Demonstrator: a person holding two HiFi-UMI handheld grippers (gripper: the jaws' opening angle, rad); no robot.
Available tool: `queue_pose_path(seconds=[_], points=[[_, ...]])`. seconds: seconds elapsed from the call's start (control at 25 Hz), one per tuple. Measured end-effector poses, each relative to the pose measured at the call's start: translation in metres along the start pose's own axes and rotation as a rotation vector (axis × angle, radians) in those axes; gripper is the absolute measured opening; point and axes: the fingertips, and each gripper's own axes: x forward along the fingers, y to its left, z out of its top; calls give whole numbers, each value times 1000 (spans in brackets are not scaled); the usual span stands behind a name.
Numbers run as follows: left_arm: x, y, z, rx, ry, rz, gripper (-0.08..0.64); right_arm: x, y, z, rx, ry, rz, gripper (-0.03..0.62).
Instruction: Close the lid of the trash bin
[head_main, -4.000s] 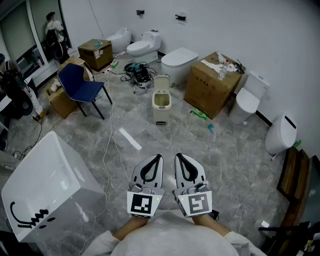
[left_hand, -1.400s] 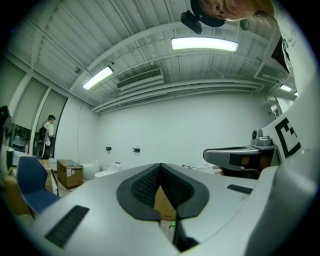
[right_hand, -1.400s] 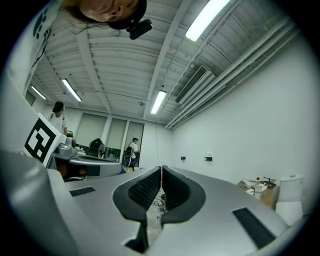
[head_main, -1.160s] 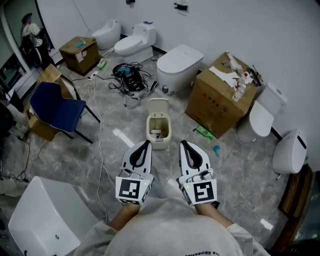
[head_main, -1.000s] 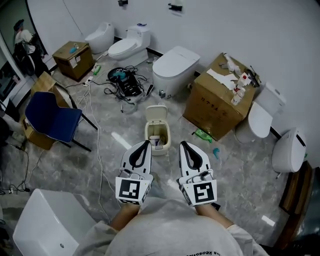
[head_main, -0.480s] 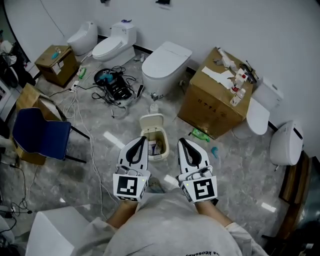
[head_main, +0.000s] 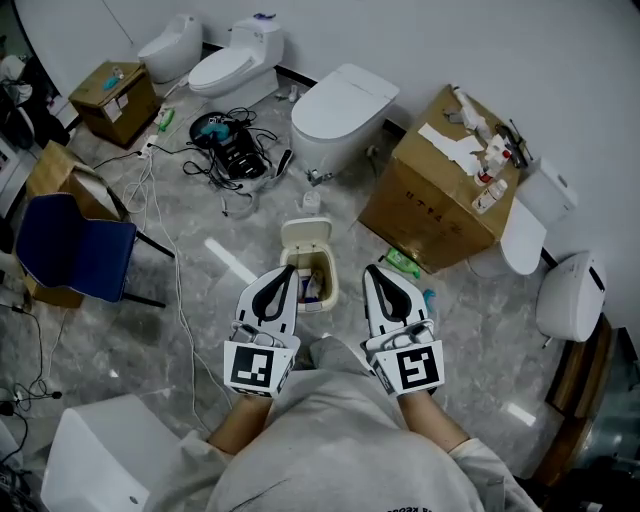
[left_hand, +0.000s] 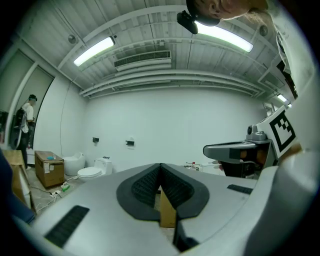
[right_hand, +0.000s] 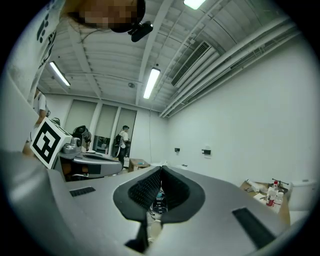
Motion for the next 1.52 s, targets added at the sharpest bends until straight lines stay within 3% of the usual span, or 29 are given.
queue_pose_path(seconds=[0.24,0.6,0.72,1.52], points=[[41,16,13,-25,-61,25,20,42,-18,-10,-5,28,53,32],[82,57,-28,9,-24,39,20,113,-40,-45,-18,10,140,32],[95,65,-47,16,-33,23,20,130,-44,-58,12,-11,142,32],[173,110,-214,30,61,-48,20,209,-69,-232,-58,85,214,32]])
